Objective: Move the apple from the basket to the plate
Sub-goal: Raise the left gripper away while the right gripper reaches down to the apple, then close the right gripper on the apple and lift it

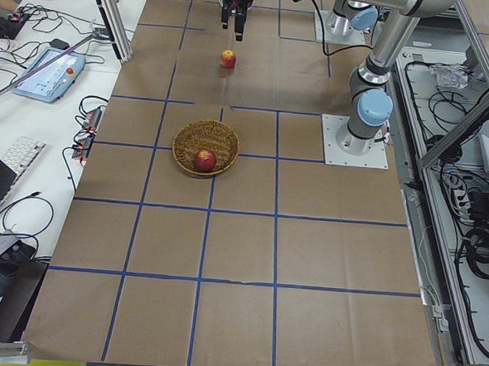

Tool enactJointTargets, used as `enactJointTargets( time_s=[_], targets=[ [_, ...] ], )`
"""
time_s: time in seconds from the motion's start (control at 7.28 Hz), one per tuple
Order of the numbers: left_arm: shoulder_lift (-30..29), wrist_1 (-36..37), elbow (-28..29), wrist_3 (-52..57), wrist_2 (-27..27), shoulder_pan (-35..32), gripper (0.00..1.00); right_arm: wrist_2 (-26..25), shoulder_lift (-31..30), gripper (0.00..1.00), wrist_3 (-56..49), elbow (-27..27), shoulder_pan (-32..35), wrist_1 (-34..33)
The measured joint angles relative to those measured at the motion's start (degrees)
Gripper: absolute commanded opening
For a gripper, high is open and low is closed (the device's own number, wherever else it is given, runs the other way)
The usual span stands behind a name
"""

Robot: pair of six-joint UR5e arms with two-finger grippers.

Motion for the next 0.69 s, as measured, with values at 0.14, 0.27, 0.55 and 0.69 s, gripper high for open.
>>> enactJointTargets(
  time_s=[0.14,0.27,0.55,0.69],
  targets=[
    [-0.3,0.0,-0.1,0.0,0.0,0.1,1.0,-1.0,2.7,1.0,1.3,1.0,2.0,-4.2],
    [-0.4,0.0,-0.3,0.0,0.0,0.1,1.0,-1.5,4.5,1.0,1.9,2.9,3.1,-8.4],
    [-0.2,0.2,-1.4,0.0,0.0,0.1,1.0,-1.8,7.1,1.0,2.2,8.0,3.8,-17.1],
    [-0.2,0.4,-1.7,-0.1,0.0,0.1,1.0,-1.8,8.1,0.99,2.2,9.4,3.8,-19.7]
  ],
)
